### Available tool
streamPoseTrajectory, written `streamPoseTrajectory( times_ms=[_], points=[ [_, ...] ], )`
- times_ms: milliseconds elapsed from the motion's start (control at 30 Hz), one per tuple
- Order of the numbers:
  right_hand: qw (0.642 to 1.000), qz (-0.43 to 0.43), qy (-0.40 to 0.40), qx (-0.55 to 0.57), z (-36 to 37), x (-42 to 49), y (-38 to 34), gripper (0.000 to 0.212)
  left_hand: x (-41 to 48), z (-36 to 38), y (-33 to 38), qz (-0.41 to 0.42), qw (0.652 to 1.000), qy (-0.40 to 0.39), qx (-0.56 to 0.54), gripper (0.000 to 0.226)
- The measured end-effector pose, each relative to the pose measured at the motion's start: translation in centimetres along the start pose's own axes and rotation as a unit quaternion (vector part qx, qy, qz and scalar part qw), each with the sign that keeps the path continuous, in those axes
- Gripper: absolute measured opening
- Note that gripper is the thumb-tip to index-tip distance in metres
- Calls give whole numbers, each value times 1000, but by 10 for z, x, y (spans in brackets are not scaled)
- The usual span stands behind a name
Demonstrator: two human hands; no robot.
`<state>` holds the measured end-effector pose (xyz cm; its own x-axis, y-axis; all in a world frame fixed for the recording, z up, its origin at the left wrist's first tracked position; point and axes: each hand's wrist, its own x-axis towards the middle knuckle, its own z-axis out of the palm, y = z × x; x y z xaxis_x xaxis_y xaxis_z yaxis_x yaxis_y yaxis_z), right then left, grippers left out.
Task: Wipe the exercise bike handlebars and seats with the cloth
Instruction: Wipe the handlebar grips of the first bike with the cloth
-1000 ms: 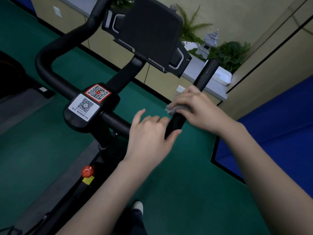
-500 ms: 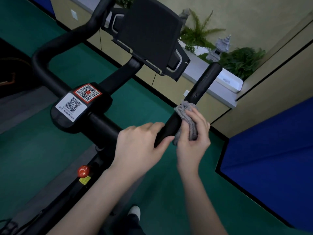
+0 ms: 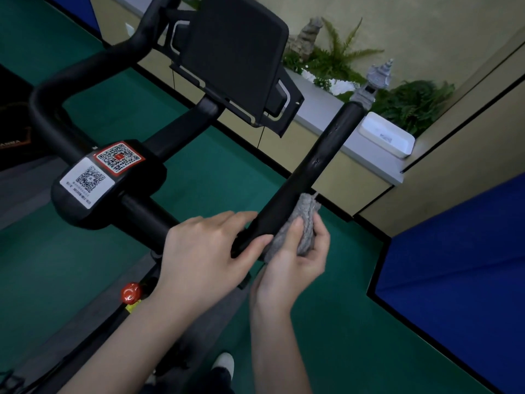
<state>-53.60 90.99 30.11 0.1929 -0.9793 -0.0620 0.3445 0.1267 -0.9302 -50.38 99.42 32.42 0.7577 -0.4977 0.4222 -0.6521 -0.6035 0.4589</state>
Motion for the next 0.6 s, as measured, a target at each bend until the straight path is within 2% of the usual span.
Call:
streamPoseTrajectory(
  times_ms=[133,200,300,367,467,600],
  points=[
    [984,158,9,83,10,27,1,21,1,-2,4,-19,999,-25,-6,43],
    [971,210,-4,111,12,36,-2,20,3,-8,6,-39,998,-49,-15,44],
    [962,245,-63,104,3,30,-3,17,9,-13,6,-71,991,-104,-43,51],
    [949,278,-98,108,-2,28,-3,21,15,-13,8,-74,989,-110,-61,57],
    [935,312,-118,120,-2,35,-5,27,22,-7,15,-74,989,-104,-76,55],
    [917,347,-160,116,-15,22,-5,24,18,-2,19,-79,986,-101,-109,43]
  ],
)
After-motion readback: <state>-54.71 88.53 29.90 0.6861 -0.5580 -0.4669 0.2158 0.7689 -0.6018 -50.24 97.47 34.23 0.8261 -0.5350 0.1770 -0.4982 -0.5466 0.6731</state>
